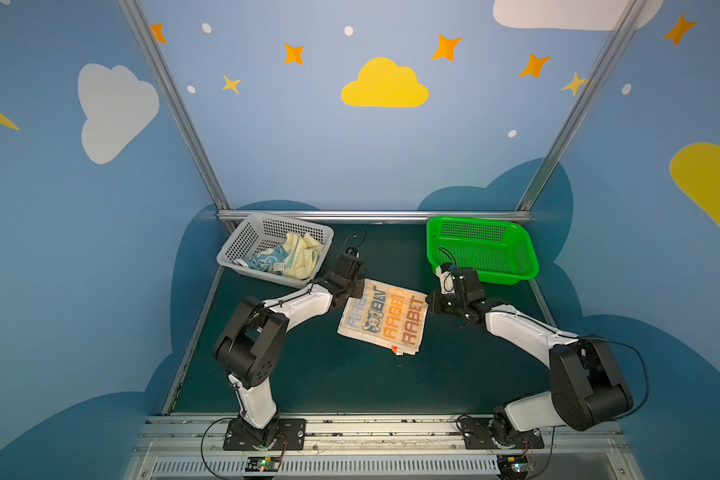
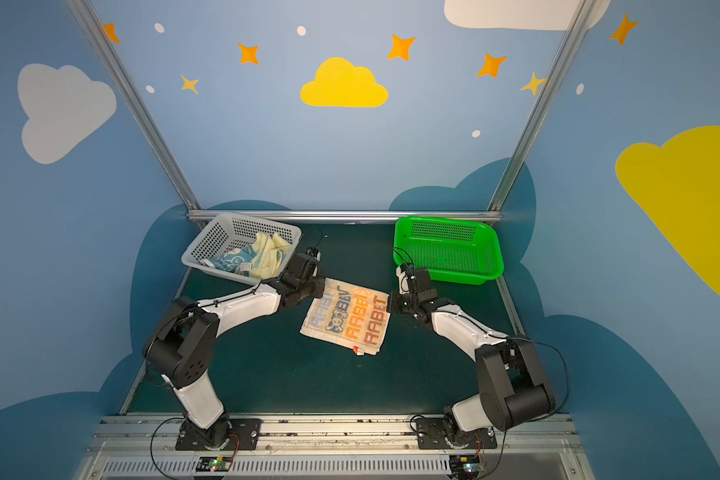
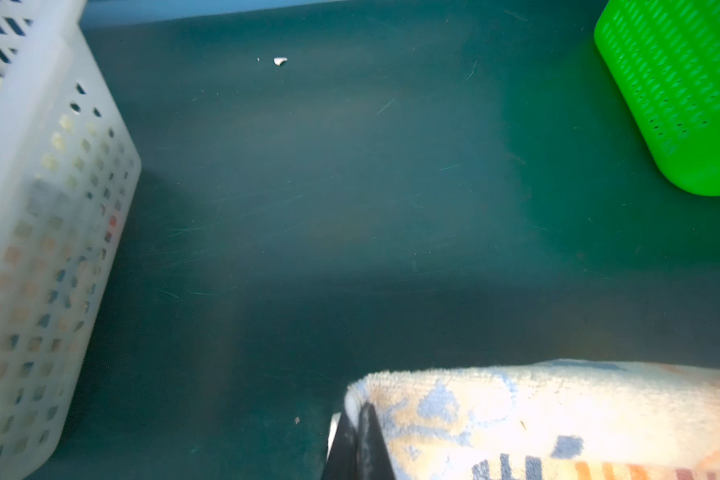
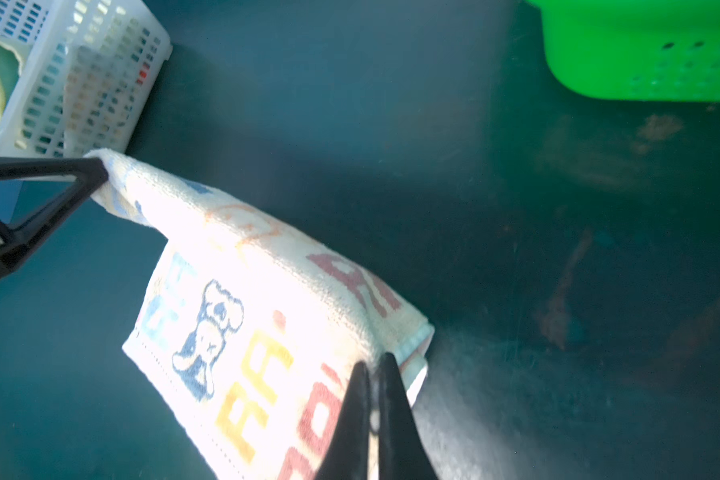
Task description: Fold and stack the towels
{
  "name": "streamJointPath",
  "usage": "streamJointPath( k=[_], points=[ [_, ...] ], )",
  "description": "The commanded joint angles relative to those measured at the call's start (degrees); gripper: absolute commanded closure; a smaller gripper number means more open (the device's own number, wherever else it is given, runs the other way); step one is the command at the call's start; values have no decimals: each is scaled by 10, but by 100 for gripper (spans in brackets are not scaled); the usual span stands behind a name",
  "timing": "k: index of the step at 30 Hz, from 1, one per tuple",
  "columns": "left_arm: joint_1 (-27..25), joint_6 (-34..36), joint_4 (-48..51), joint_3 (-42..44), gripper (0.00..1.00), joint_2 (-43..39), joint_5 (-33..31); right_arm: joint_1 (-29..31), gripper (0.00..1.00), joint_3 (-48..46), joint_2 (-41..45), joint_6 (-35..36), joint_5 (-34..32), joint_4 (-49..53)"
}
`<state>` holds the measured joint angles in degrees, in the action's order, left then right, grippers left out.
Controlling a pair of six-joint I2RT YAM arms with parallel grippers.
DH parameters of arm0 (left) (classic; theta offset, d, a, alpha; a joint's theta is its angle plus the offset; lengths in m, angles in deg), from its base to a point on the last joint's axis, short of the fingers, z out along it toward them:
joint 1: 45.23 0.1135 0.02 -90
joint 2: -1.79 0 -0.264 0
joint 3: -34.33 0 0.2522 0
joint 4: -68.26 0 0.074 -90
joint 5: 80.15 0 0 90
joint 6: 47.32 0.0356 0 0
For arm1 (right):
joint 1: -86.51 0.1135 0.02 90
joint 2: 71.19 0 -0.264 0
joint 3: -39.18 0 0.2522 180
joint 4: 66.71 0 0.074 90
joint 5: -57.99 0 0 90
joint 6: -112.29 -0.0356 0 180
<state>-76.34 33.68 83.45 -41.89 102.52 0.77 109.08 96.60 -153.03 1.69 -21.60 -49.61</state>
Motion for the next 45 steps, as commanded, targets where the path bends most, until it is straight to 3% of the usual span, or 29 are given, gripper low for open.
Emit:
streamJointPath(
  k=[1, 13, 22, 35, 38, 45],
  points=[
    [-16, -5, -18, 30, 96, -35, -55, 15, 100, -25, 36, 7, -11, 29],
    [-74, -29, -5, 119, 96, -113, -159, 79, 100, -79, 118, 2, -34, 95],
    [-85, -67, -7, 174, 96, -145, -172, 117, 100, -125, 160, -18, -46, 117],
    [-124, -102, -5, 214, 91, -133, -205, 152, 100, -142, 139, -36, -51, 105],
    [-138, -103, -6, 223, 87, -131, -226, 155, 95, -135, 151, -27, -58, 114],
    [-167, -123, -4, 261, 76, -145, -268, 161, 74, -101, 158, -10, -64, 126]
  ],
)
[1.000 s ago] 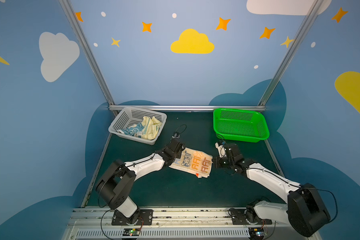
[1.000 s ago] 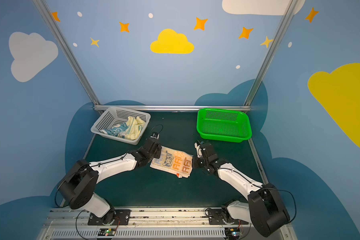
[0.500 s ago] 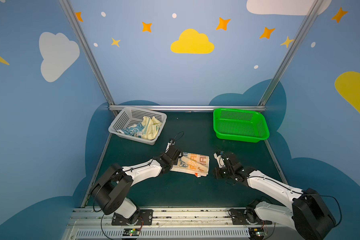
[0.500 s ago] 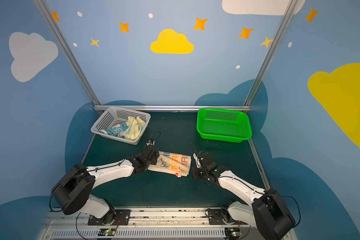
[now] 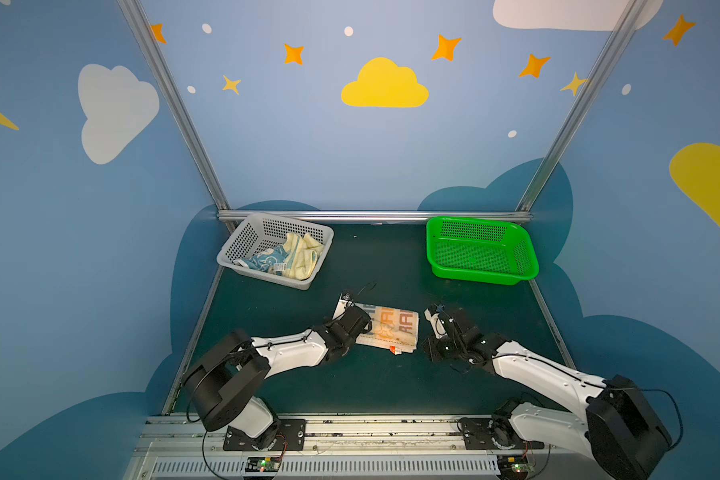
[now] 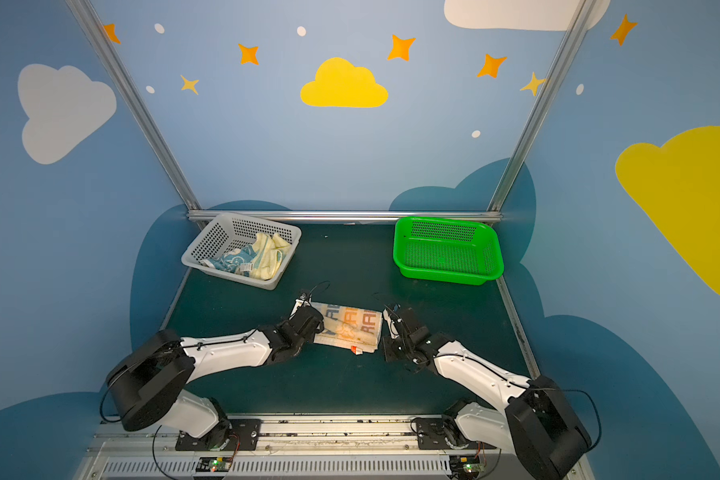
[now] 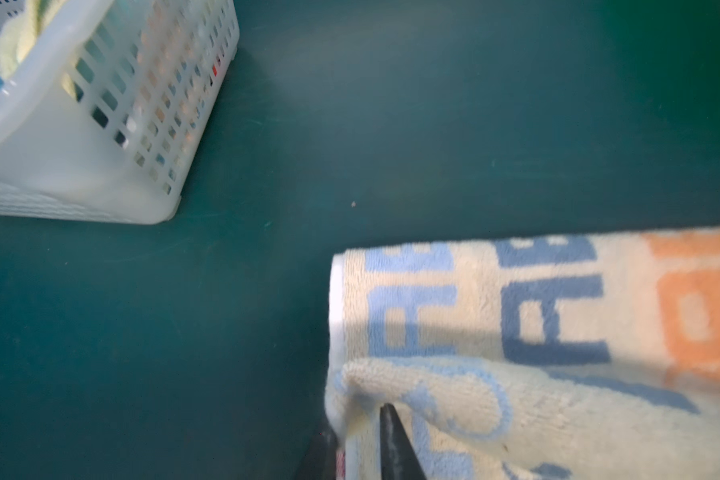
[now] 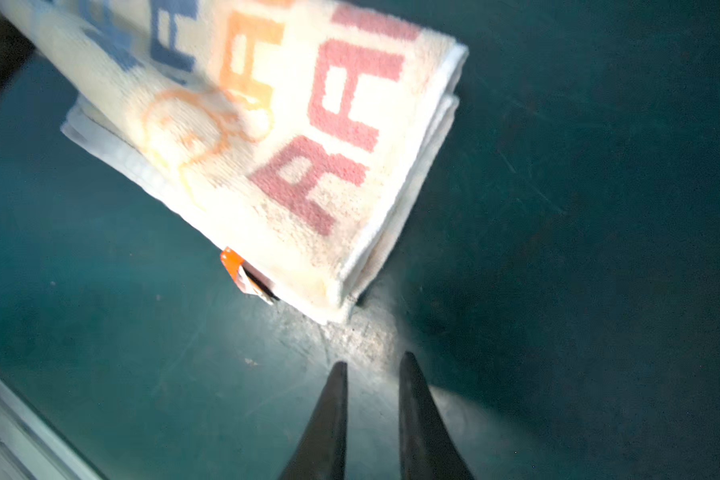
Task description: Fold and stack the towels
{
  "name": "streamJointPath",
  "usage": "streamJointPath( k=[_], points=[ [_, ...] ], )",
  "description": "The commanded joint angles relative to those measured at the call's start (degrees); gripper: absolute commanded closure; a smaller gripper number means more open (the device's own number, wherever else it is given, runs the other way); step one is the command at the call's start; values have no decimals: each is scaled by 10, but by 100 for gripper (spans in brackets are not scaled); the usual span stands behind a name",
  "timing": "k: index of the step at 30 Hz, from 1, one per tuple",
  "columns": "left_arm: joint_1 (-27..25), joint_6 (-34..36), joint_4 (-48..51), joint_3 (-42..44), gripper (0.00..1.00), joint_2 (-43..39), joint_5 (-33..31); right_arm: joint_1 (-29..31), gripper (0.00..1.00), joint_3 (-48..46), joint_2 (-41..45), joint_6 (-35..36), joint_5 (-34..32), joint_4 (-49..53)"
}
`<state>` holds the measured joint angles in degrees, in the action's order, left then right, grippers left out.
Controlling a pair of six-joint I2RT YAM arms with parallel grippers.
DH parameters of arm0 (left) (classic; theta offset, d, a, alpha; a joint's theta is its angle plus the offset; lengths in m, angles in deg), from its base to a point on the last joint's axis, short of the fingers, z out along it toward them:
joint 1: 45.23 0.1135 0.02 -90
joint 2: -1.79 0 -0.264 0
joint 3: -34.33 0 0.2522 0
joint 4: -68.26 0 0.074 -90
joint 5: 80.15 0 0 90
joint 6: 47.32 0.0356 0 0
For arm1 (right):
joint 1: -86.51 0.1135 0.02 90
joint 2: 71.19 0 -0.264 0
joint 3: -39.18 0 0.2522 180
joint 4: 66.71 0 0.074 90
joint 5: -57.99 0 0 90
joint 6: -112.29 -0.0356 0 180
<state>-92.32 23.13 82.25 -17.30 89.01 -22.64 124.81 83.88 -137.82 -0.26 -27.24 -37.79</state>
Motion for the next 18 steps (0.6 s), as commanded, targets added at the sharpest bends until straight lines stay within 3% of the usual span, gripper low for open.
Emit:
streamJointPath(
  k=[1, 9, 18],
  points=[
    [-10, -22, 9, 21, 73, -14, -37, 4, 72, 33, 0, 13, 0, 5],
    [-23, -52, 12, 69, 46, -54, -70, 11, 67, 99, -75, 18, 25, -15],
    [-30, -35, 8, 68, 33, -113, -91, 28, 66, 121, -133, 19, 18, -13]
  ],
)
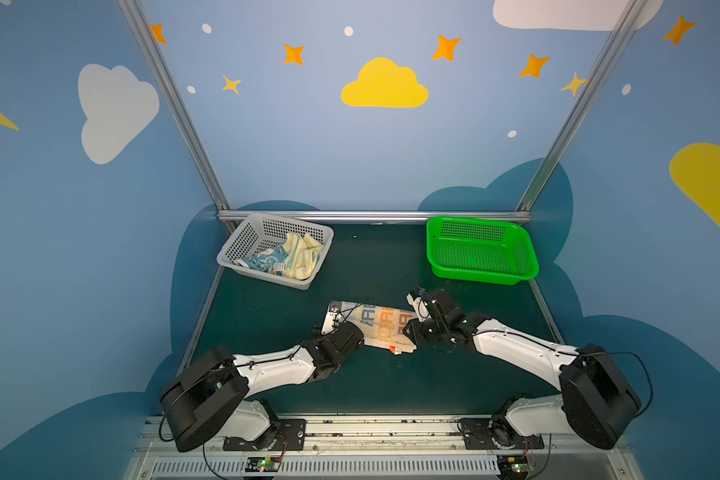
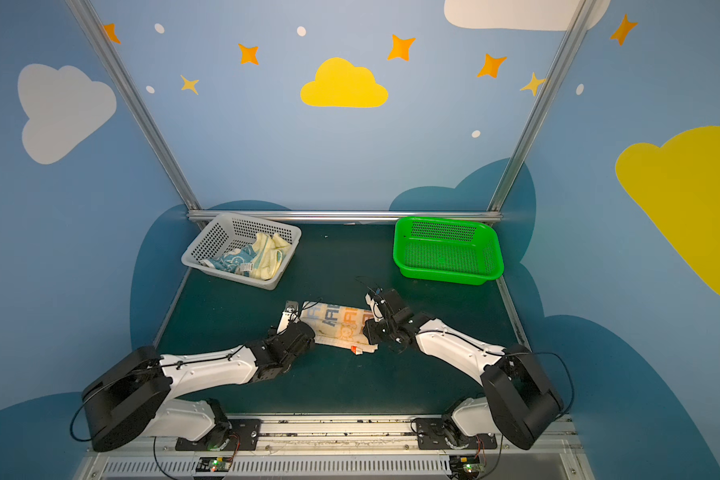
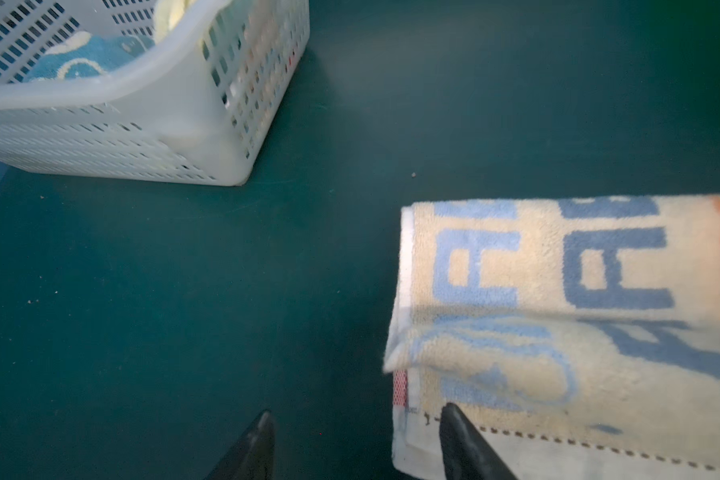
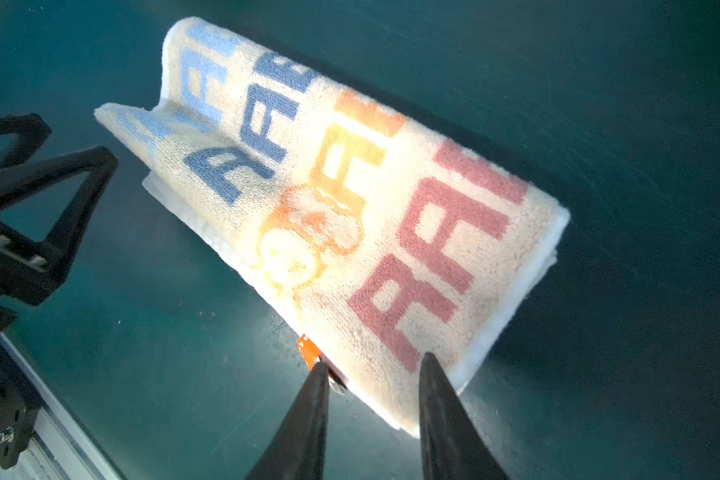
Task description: Fold and stack the towels
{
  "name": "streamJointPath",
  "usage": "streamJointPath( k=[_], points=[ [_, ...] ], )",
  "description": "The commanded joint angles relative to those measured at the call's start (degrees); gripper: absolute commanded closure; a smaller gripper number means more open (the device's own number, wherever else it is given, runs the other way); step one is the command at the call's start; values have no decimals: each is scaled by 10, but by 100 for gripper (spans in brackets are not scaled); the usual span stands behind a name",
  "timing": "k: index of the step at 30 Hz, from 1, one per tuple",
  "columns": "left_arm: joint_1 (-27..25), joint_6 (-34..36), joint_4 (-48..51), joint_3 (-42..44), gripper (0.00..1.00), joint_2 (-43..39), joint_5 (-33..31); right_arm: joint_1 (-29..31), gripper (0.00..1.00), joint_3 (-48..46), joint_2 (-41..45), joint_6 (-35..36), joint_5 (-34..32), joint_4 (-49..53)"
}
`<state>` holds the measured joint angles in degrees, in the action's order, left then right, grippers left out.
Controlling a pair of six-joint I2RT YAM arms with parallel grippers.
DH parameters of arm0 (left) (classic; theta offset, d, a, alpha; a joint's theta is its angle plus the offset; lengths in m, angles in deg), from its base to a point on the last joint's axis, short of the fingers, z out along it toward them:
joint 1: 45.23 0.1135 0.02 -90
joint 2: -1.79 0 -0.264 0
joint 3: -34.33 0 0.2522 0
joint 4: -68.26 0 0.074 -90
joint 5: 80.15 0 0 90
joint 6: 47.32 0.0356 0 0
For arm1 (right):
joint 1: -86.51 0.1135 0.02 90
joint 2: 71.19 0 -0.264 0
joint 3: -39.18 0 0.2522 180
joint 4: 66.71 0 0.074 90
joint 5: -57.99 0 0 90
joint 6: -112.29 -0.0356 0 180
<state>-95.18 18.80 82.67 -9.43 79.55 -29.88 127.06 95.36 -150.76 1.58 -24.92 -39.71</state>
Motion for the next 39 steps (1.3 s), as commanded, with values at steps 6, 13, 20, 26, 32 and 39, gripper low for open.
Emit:
streamJointPath(
  k=[6, 13, 20, 26, 32, 39],
  points=[
    [22, 11, 8, -38, 21, -34, 70, 8, 61, -19, 26, -26, -37, 20],
    [68, -9, 16, -67, 5, -33, 195, 6, 60, -17, 18, -45, -50, 45],
    [112, -35, 3, -63, 0, -6, 279, 5, 60, -17, -10, -51, -33, 34],
    [148, -59, -30, -55, 3, 12, 354, 0, 60, -17, -15, -47, -21, 30],
    [153, -59, -32, -63, 13, 32, 385, -6, 60, -19, -17, -49, -15, 31],
    [154, -66, -49, -70, 25, 59, 403, -10, 61, -25, -22, -48, 6, 17]
  ],
)
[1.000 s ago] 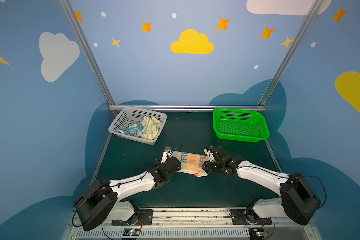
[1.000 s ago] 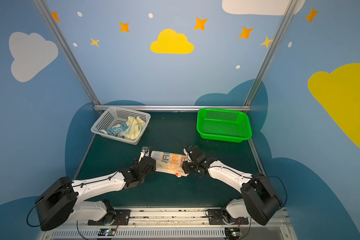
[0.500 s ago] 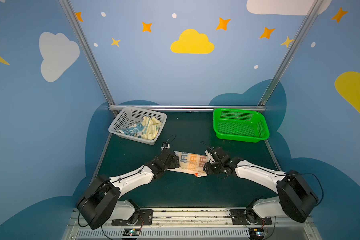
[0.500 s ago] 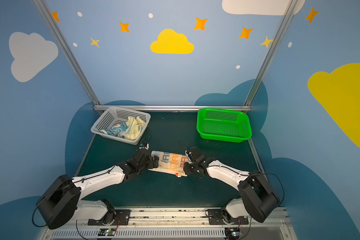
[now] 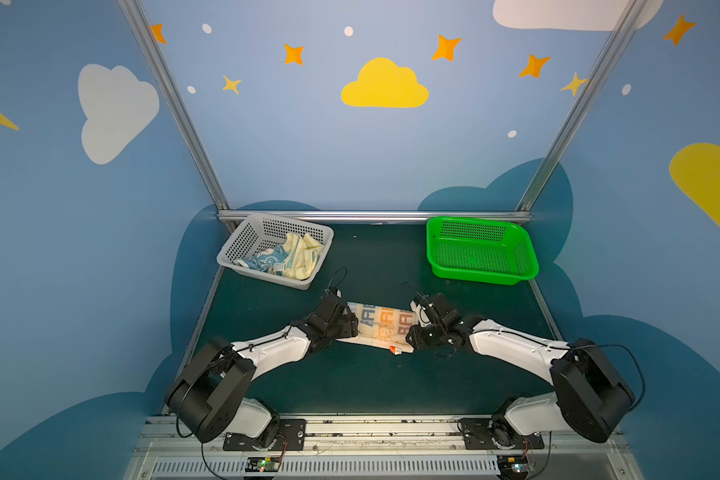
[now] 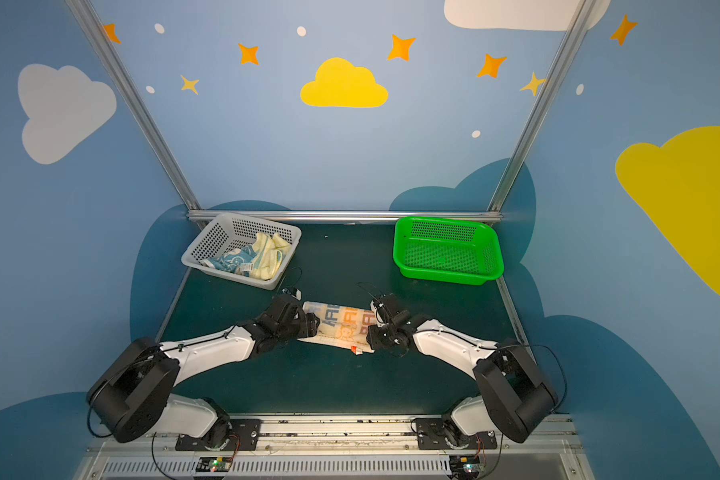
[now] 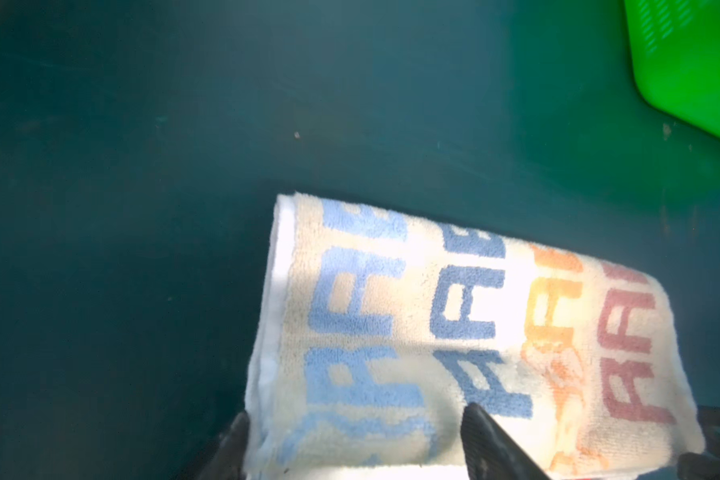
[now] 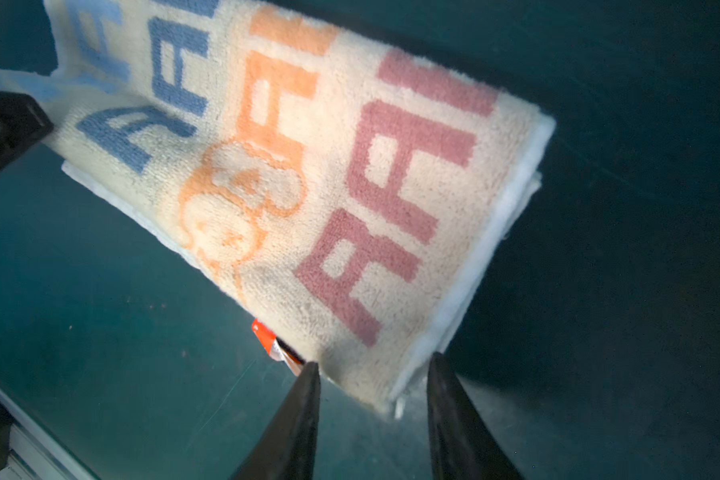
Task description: Fold and stack the towels
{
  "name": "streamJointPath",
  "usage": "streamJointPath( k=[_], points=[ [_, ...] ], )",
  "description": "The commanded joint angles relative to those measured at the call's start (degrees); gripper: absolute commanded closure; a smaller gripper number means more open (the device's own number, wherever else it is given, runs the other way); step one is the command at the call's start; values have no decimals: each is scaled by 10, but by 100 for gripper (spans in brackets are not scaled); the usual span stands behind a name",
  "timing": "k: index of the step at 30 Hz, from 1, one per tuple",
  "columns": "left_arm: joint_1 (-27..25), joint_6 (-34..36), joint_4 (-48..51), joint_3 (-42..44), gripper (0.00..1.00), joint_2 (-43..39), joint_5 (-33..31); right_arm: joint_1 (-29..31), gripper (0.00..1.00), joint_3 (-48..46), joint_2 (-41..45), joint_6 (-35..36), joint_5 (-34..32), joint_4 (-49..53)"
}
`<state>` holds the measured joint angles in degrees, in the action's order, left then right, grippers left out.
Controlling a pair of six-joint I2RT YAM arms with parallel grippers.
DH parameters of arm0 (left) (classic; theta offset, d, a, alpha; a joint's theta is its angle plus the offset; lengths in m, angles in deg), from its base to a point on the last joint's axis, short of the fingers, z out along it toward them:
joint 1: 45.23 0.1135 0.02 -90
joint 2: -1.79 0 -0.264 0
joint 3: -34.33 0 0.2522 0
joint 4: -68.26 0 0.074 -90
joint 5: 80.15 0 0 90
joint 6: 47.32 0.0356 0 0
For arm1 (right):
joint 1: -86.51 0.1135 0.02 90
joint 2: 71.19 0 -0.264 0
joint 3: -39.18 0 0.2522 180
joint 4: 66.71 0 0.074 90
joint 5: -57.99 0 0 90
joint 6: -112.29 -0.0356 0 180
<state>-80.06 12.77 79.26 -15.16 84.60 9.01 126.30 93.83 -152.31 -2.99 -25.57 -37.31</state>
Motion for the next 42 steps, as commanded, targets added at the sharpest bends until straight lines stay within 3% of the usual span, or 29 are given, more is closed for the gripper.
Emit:
streamJointPath(
  k=[1, 7, 16, 28, 39, 42],
  points=[
    [3, -6, -15, -14, 27, 11, 15, -3, 62, -11, -7, -2, 16, -13],
    [3, -3, -2, -24, 40, 16, 17, -8, 69, -12, -23, -4, 26, -35],
    [1, 8, 43, -37, 59, 1, 2, -15, 100, -18, -2, -3, 13, -28],
    [-36, 12, 211, -114, 69, -1, -72, -12, 100, -21, 42, 10, 30, 21],
    [-47, -36, 224, -88, 74, 64, -95, -5, 100, -81, 25, -20, 18, 11],
    [-47, -38, 233, -95, 74, 82, -106, -5, 85, -83, 30, -22, 8, 19]
  ],
)
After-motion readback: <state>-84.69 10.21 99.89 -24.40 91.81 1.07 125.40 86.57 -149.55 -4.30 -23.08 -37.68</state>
